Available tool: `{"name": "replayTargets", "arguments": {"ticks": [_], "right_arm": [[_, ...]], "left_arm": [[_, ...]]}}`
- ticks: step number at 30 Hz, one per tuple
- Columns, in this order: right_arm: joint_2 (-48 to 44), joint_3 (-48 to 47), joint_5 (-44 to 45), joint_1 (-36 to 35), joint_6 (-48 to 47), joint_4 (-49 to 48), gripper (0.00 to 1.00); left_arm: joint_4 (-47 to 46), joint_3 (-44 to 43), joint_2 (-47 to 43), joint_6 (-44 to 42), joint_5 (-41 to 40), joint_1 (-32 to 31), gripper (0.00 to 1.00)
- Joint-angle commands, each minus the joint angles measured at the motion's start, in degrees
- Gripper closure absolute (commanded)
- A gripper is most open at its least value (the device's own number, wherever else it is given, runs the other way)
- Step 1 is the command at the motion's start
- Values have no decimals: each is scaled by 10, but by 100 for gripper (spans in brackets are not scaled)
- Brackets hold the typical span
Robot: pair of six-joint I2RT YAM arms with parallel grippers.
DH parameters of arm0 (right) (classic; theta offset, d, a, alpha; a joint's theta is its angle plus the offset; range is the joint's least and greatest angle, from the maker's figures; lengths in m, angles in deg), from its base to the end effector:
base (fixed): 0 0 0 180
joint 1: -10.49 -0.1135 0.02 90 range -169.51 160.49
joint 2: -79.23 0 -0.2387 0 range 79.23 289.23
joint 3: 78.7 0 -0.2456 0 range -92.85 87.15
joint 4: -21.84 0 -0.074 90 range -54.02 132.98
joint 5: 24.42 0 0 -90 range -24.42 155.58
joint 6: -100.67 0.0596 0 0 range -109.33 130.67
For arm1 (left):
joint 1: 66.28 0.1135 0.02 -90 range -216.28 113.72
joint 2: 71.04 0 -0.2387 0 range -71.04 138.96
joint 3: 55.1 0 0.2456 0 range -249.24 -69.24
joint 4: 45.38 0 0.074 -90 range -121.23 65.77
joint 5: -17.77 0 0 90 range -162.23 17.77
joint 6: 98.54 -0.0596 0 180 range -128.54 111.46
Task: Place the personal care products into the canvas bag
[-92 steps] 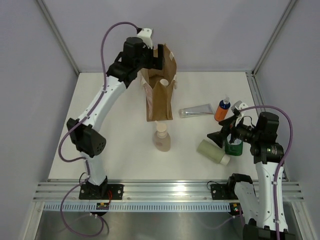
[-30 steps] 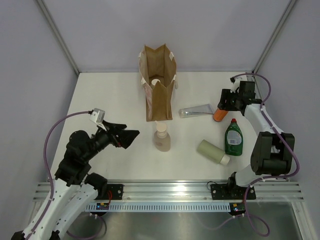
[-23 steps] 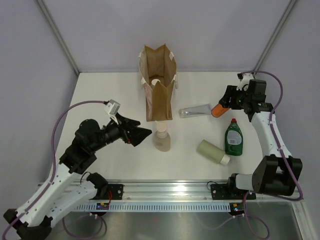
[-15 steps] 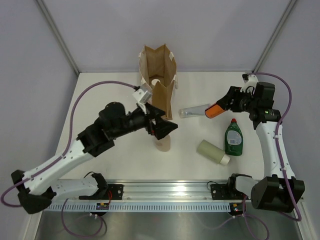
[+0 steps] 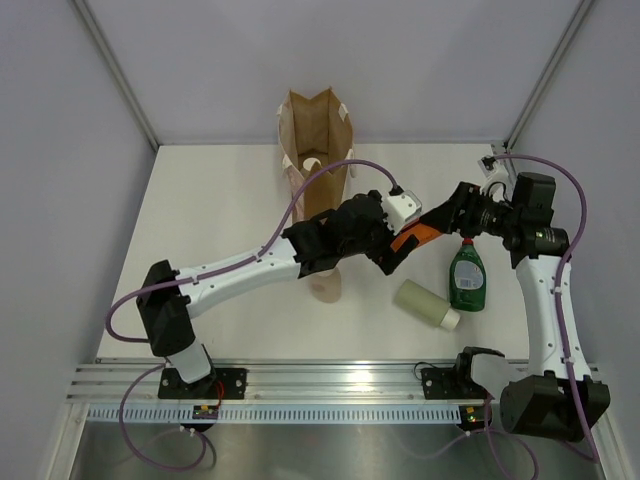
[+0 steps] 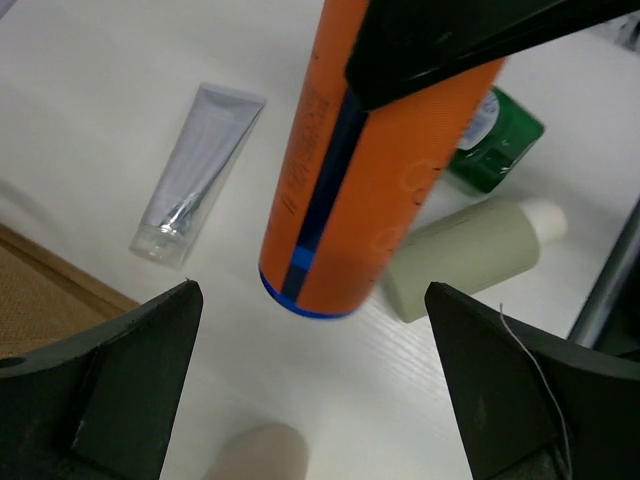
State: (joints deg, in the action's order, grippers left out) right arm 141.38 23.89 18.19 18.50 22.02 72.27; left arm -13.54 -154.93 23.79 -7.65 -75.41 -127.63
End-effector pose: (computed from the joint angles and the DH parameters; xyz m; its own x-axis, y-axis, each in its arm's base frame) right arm 0.2427 0.0101 0.3233 -0.6579 0.2271 -0.7180 -0.3794 0.7237 0.5765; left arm 0.1965 -0.3529 0.3125 -0.2297 0.3881 -0.8926 0.8490 0.5282 0.0112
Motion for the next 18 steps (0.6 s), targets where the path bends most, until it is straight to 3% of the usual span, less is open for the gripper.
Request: {"name": "replayTargets", "arguments": {"ticks": [1,12,16,18], "right_arm": [[-38,-17,-96,3,34,-8,100],[-50,4,-160,3,45,-3,100],[-46,5,-178,3,49,-7,100],[-48,7,-177,3,52,-9,100]], "left_arm": [[-53,-11,4,-62,-40,-1,1],[-125,4,42,-59,7,-5,2],[-127,-1,56,-42,4,-9,15],[-130,1,56,-40,10,-9,30]]}}
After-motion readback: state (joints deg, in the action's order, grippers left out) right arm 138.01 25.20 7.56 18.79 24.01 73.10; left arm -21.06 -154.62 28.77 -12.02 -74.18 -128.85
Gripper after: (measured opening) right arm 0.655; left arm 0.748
